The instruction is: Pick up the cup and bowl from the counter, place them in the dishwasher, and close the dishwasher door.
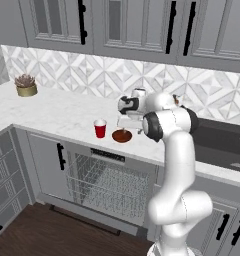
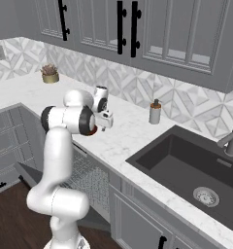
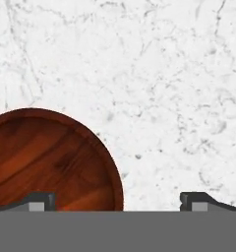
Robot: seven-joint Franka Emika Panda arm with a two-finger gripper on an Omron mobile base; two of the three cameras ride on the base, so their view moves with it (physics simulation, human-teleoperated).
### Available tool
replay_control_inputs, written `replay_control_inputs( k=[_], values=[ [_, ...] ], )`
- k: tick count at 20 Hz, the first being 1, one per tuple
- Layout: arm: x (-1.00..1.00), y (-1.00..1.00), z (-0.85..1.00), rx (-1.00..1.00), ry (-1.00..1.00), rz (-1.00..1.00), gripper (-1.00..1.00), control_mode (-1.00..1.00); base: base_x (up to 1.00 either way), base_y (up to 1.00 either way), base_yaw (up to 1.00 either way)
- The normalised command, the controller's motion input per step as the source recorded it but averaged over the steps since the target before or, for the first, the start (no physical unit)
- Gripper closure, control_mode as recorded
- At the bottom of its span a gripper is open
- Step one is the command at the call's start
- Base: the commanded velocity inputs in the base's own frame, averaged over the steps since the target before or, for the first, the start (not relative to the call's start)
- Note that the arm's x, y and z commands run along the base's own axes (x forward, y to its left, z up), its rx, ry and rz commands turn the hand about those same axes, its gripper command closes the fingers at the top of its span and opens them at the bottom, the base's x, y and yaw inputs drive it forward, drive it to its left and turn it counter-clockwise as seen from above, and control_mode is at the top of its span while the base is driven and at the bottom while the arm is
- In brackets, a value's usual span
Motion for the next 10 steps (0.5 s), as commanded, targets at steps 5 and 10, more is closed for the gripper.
replay_control_inputs(
  k=[5,10],
  values=[
    [0.02,0.14,-0.53,0.0,0.04,0.0,-1.0,-1.0,0.0,0.0,0.0],
    [0.0,0.04,-0.26,0.0,0.0,0.0,-1.0,-1.0,0.0,0.0,0.0]
  ],
)
